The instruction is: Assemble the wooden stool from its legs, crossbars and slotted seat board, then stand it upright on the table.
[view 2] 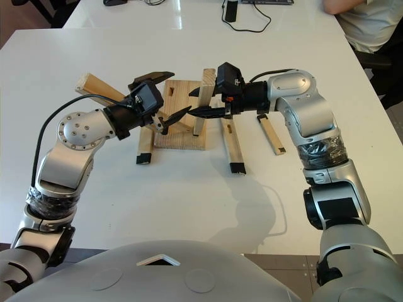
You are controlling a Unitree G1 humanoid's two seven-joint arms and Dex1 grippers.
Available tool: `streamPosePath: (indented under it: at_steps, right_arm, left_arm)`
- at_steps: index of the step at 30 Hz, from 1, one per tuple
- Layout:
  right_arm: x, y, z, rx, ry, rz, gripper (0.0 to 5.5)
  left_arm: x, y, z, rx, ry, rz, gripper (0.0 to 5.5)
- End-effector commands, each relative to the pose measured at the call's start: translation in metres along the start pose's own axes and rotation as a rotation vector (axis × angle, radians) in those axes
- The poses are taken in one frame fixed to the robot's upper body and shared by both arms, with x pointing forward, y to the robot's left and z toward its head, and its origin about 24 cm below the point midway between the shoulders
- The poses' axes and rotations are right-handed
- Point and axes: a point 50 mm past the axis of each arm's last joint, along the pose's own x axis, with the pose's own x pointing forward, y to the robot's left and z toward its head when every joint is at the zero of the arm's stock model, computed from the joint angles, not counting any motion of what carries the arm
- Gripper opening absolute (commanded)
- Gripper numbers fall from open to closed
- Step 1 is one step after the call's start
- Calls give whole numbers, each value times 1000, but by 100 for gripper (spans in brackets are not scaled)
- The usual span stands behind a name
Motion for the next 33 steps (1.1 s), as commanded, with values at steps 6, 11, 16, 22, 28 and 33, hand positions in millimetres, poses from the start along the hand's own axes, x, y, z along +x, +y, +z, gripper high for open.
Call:
streamPosePath:
  at_steps: [6, 11, 16, 22, 28, 33]
  right_arm:
    - [-10, 10, -41, 134, 166, -50, 203]
    - [-13, 11, -45, 155, 160, -70, 203]
    - [-15, 12, -46, 163, 139, -77, 203]
    - [-19, 11, -46, 160, 136, -66, 203]
    - [-25, -1, -37, 90, 89, -114, 203]
    - [-30, -4, -20, 17, 7, -114, 203]
  left_arm:
    - [-16, 14, 44, -139, -283, 66, 408]
    - [-40, 53, 83, -246, -575, 283, 408]
    - [-104, 122, 87, -455, -819, 688, 408]
    - [-133, 142, 32, -561, -627, 913, 408]
    - [-114, 102, -40, -698, -353, 815, 408]
    - [-87, 58, -69, -808, -251, 689, 408]
